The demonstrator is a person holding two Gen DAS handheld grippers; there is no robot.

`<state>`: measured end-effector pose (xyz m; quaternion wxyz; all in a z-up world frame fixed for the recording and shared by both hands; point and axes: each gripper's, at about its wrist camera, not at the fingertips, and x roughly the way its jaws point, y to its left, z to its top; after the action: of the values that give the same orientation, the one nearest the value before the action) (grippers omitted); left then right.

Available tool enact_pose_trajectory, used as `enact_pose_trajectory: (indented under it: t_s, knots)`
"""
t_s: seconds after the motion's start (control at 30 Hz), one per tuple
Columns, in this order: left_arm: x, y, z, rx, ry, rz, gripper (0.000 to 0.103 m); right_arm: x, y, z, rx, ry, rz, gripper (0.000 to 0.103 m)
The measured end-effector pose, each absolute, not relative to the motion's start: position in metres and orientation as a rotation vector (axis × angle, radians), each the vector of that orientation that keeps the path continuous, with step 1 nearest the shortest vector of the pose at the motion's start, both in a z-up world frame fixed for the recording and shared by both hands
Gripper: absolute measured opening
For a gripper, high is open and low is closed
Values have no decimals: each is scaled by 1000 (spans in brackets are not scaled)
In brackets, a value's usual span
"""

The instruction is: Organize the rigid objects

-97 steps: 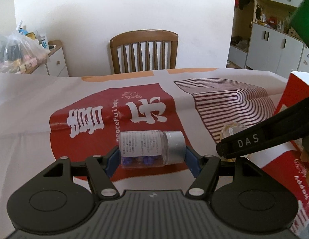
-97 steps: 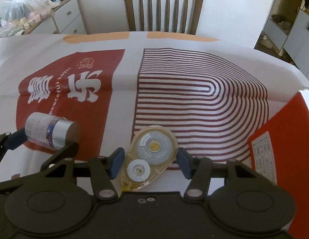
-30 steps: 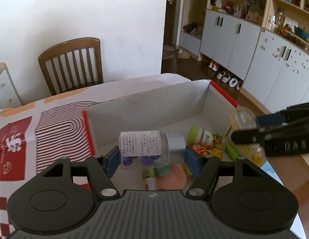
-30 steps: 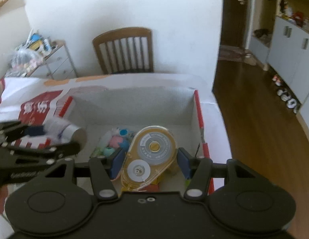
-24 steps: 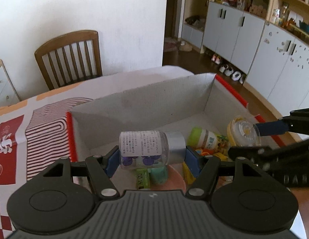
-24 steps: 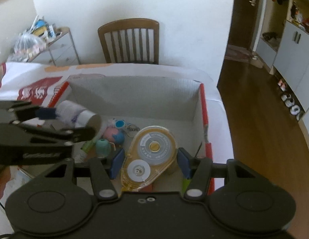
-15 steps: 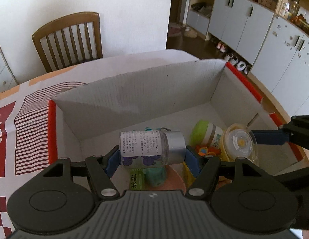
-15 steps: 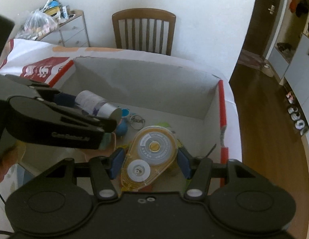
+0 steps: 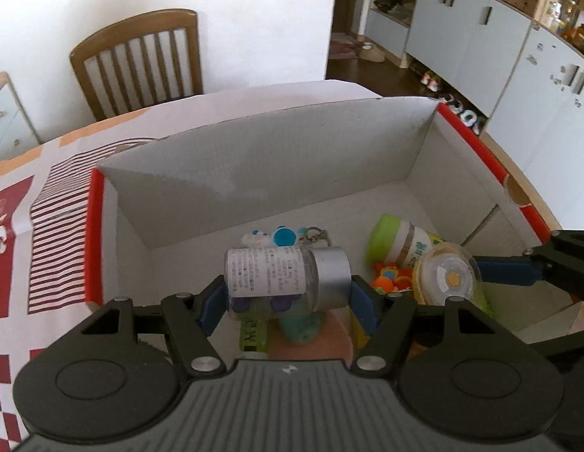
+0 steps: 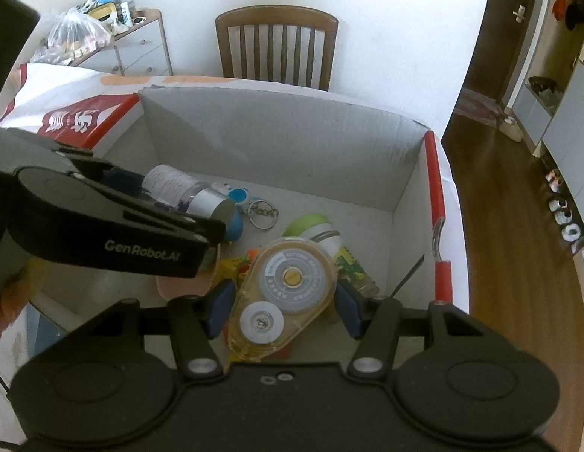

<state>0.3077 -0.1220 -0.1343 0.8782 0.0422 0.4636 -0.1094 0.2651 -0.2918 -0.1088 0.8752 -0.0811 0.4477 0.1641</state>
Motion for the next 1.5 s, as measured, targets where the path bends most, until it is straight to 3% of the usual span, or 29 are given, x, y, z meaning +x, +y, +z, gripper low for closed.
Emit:
enact_pose_trajectory:
  t_s: [1.03,1.1,1.5]
  knots:
    - [220,-98,-60,-13,781,-235,73,208,-317,-44,-53,747,385,78]
    - [212,-92,-54,-20,757,-239,78,202,-317,-39,-41,730,388,81]
    - [164,-71,-29,-20,640,-244,82,160,-305,-9,-31,591,434,103]
